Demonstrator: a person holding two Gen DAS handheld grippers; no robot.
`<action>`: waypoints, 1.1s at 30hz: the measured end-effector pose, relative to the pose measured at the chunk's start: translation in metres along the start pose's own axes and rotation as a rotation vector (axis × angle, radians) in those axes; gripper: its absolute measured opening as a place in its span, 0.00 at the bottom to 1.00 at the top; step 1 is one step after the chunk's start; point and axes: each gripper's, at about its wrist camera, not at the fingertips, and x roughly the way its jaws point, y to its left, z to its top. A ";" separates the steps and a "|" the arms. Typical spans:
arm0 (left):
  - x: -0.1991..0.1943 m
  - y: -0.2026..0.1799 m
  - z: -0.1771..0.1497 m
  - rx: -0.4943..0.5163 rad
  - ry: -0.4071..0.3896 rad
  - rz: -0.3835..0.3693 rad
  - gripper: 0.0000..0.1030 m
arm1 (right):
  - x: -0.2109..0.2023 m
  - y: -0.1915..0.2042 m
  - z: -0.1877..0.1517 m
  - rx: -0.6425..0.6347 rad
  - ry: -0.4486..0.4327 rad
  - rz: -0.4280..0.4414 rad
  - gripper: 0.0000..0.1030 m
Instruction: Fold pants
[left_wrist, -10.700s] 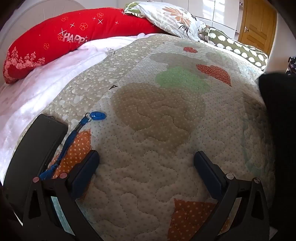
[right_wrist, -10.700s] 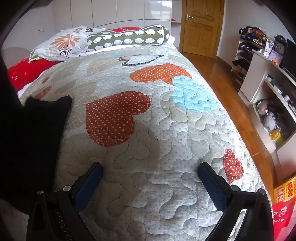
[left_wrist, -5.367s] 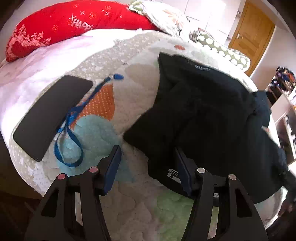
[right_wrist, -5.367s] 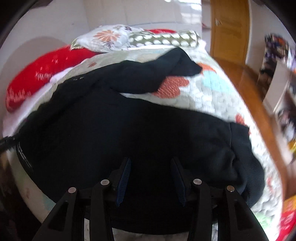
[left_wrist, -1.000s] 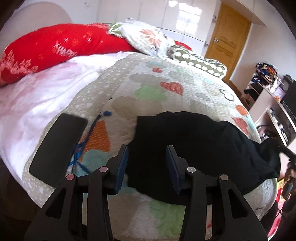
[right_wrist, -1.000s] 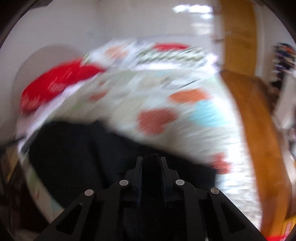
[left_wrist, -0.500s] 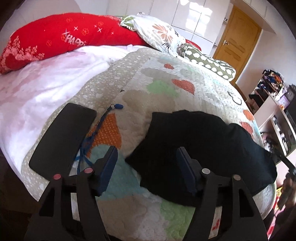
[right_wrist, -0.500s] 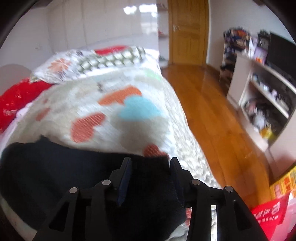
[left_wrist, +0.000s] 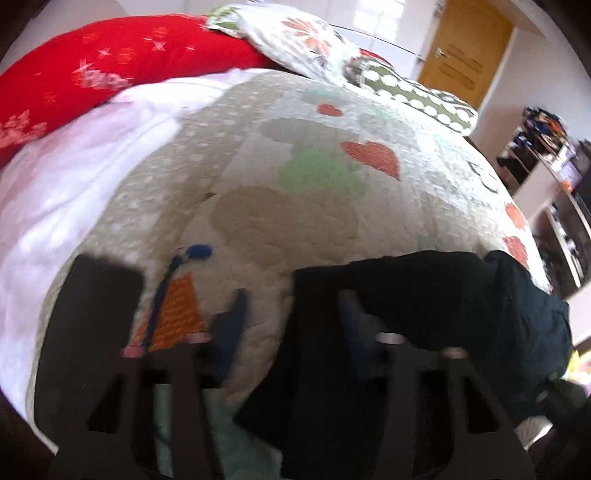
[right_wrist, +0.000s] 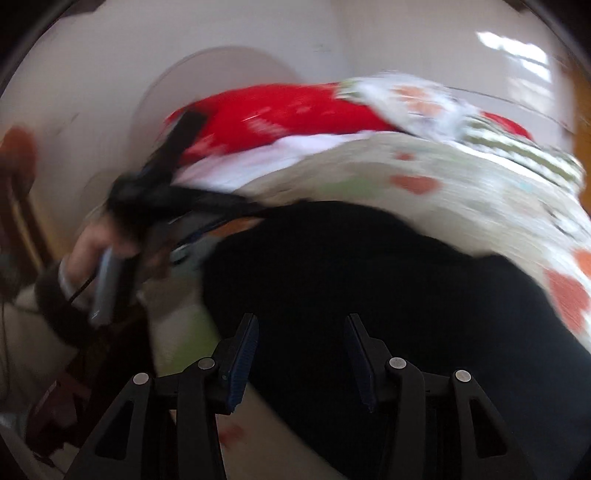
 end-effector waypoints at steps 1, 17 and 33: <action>0.000 -0.001 0.002 0.003 0.002 -0.006 0.26 | 0.009 0.009 0.003 -0.022 0.007 0.008 0.45; -0.049 0.046 -0.011 -0.043 -0.084 0.092 0.26 | 0.054 0.055 0.032 -0.135 0.038 0.049 0.47; -0.077 0.070 -0.019 -0.149 -0.148 0.049 0.26 | 0.071 0.044 0.069 0.104 0.030 0.134 0.08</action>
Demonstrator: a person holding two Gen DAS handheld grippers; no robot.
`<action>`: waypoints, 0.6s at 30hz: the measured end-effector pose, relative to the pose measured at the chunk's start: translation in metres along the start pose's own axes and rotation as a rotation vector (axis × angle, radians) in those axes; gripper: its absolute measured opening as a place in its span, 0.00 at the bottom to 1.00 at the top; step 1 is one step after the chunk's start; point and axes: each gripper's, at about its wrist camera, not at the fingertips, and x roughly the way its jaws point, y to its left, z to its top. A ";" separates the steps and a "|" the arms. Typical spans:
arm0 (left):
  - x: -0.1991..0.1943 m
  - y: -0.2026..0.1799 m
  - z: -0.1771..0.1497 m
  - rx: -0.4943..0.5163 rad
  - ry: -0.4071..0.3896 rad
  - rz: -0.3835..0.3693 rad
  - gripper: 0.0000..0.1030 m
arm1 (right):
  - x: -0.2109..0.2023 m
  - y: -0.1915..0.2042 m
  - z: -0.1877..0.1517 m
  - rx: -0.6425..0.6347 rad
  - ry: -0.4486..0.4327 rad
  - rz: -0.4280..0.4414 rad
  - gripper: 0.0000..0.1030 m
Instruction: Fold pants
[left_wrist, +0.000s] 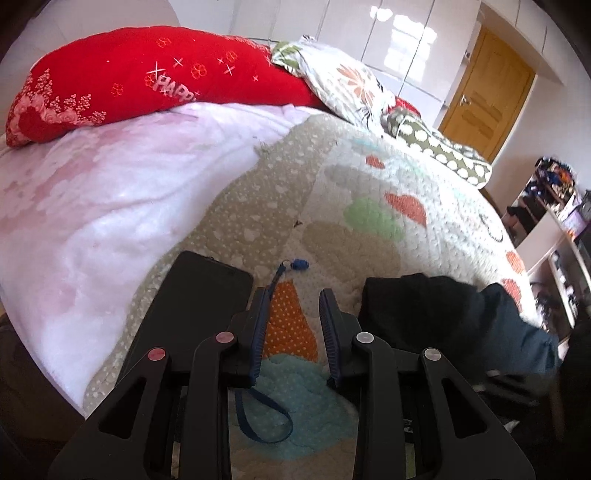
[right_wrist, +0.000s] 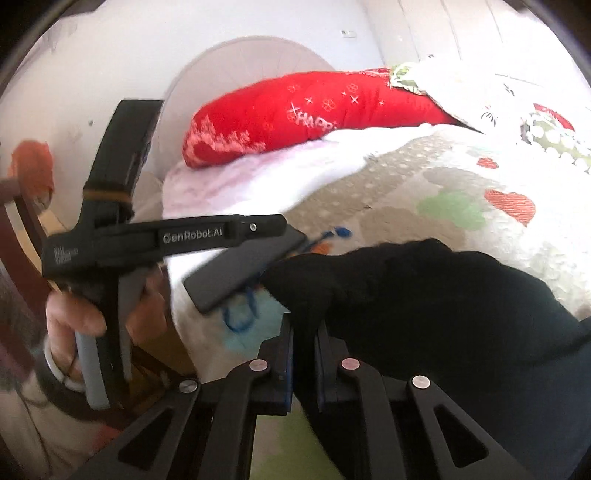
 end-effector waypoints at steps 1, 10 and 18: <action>-0.001 -0.001 0.000 -0.002 -0.002 -0.003 0.27 | 0.010 -0.001 -0.001 0.006 0.016 -0.011 0.08; -0.002 -0.037 -0.013 0.094 0.015 -0.008 0.46 | -0.036 -0.024 -0.023 0.074 -0.028 -0.026 0.33; 0.038 -0.114 -0.006 0.227 0.057 0.001 0.48 | -0.153 -0.138 -0.106 0.322 -0.089 -0.396 0.39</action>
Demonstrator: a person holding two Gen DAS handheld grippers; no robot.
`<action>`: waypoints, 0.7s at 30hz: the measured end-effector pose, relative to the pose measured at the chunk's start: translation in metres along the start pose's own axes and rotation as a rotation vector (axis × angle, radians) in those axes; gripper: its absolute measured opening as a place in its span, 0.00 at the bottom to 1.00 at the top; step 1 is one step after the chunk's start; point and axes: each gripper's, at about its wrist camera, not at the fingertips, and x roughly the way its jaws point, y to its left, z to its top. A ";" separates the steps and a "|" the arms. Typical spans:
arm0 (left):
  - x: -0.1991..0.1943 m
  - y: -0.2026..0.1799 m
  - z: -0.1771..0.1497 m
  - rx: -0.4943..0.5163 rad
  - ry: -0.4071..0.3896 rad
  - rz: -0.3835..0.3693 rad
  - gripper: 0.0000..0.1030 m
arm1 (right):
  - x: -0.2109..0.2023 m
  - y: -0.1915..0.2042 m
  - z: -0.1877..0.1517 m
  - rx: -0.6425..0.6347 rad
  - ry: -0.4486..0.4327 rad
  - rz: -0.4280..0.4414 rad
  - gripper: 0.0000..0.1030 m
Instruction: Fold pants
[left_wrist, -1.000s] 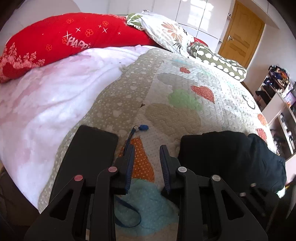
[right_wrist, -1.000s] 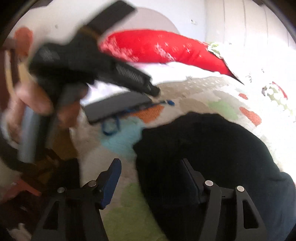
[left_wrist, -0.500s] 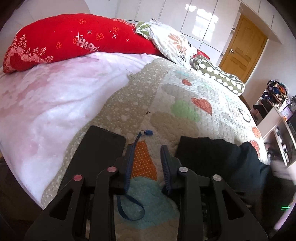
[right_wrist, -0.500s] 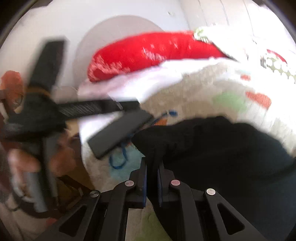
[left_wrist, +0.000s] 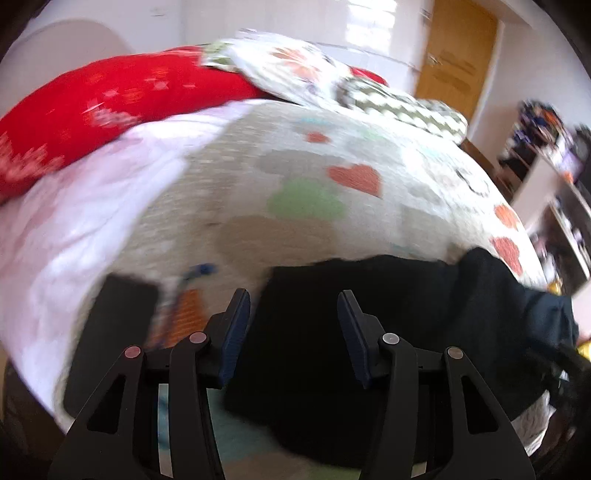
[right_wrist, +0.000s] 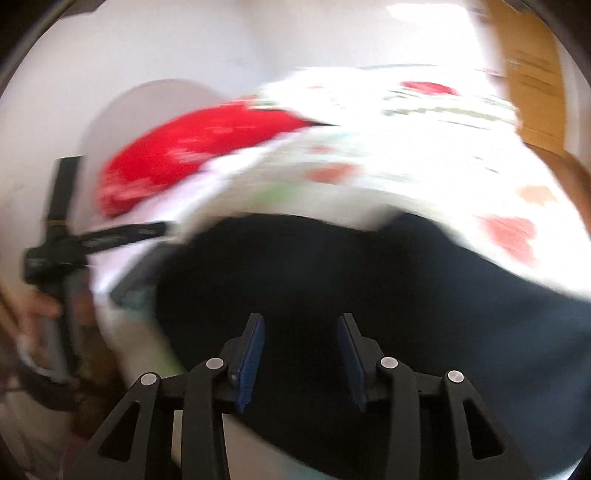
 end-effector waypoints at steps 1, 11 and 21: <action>0.010 -0.013 0.003 0.023 0.016 -0.029 0.48 | -0.005 -0.024 -0.006 0.043 0.000 -0.060 0.39; 0.079 -0.036 0.018 0.062 0.085 0.150 0.47 | -0.053 -0.116 -0.034 0.138 -0.011 -0.267 0.38; 0.035 -0.031 0.001 0.000 0.023 0.081 0.46 | -0.076 -0.120 -0.034 0.170 -0.070 -0.189 0.39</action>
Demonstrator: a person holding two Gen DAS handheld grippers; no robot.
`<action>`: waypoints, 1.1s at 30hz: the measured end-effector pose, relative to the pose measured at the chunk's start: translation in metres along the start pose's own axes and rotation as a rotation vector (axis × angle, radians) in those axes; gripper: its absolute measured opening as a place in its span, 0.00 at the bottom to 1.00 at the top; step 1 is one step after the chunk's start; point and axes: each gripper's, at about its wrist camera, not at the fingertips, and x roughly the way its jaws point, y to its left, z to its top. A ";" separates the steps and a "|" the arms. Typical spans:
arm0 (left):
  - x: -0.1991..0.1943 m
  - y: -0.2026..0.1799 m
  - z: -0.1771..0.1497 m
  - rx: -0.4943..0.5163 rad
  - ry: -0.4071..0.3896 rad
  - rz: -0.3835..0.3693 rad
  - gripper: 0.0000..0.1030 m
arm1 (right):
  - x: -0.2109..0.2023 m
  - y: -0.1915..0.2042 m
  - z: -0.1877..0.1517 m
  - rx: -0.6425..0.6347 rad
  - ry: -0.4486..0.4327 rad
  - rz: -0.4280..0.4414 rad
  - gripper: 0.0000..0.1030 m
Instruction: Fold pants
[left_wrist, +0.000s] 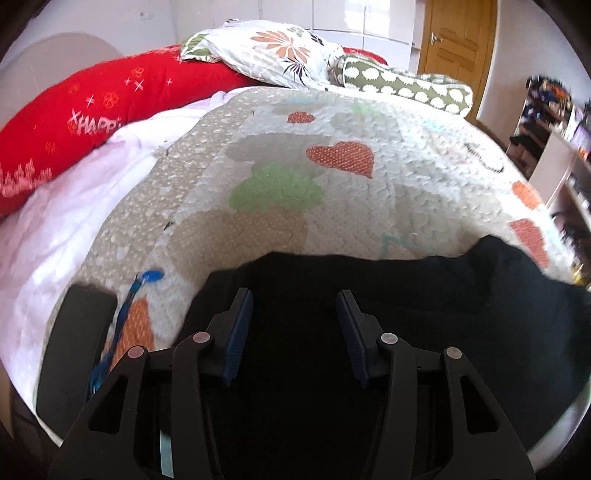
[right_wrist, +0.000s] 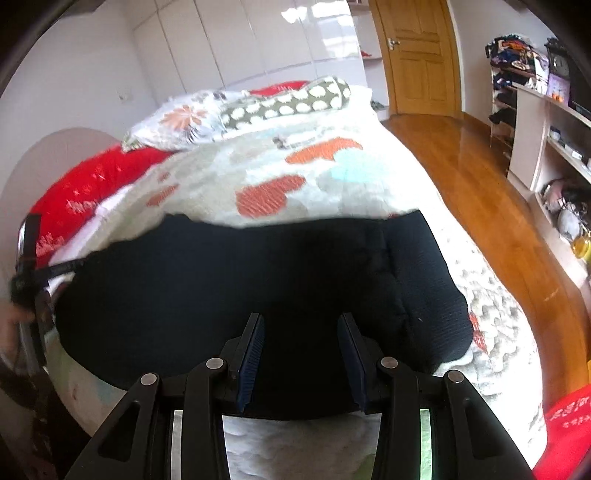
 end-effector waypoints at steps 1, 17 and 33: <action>-0.005 0.000 -0.001 -0.008 -0.003 -0.010 0.46 | 0.000 0.006 0.002 -0.010 -0.004 0.007 0.39; -0.032 -0.029 -0.043 0.002 -0.042 -0.051 0.49 | 0.044 0.073 0.006 -0.126 0.048 0.018 0.39; -0.030 -0.057 -0.051 -0.009 -0.027 -0.101 0.67 | 0.003 0.016 -0.004 -0.046 0.021 -0.063 0.41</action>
